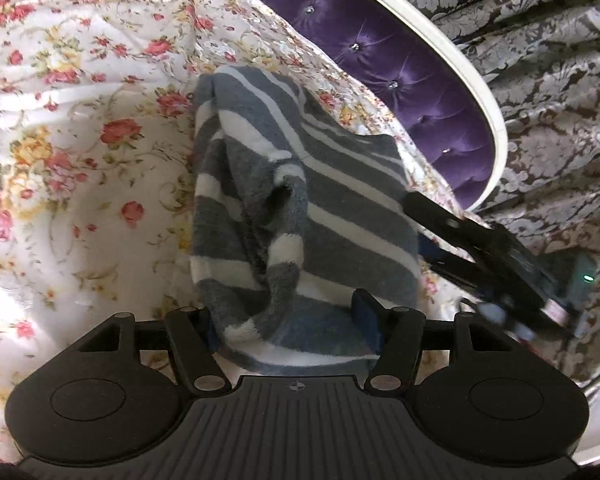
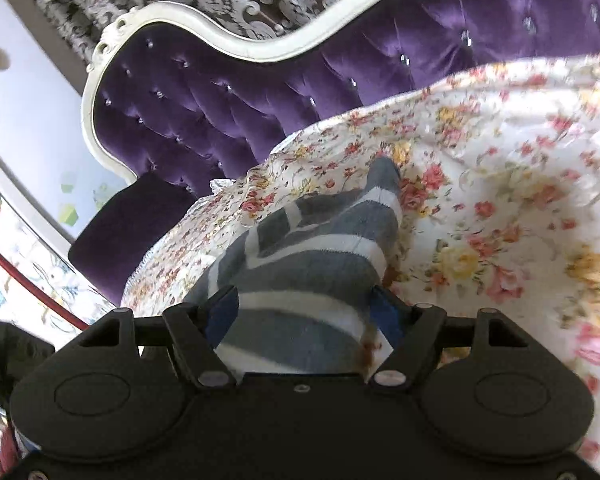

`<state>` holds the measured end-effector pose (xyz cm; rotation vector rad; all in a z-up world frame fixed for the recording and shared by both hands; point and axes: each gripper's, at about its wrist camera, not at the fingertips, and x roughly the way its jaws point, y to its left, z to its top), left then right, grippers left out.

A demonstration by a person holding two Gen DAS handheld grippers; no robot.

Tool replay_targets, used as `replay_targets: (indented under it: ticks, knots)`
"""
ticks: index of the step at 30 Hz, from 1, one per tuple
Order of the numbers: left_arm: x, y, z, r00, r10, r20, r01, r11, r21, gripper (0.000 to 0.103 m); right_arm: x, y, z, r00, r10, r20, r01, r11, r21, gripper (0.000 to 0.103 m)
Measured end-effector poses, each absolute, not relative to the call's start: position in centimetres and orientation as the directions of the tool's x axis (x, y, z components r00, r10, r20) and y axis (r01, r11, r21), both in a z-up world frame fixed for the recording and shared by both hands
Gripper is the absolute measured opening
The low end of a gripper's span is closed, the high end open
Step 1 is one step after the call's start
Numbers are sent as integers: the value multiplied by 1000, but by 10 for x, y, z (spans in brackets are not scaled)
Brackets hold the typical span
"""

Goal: Fold small clothes

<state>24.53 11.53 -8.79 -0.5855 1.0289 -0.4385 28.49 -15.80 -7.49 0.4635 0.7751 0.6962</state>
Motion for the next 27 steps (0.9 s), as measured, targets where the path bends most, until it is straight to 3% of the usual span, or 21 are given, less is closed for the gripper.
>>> replay_targets:
  ticks: [7,11,15,18,27]
  knots:
    - [248,104,-88,458,-602,-654,94,764,-638,56,296,-152,-91,494,738,-460,-387,660,644,77]
    - [248,99,-88,457,-598,-658,109,772,-626,46,298,-151,-95,492,747,-448,-389,649,654,76]
    - [246,99,-88,465,-604,-647,117,767,-631,25,298,-148,-91,504,712,-489,-392,693,605,56]
    - [243,98,-85,481,-604,-635,130,766,-630,22,296,-144,-85,512,686,-516,-413,724,553,50]
    - [222,98,-72,483,-659,-577,149,711,-687,21,284,-143,-60,489,649,-583,-391,760,519,46]
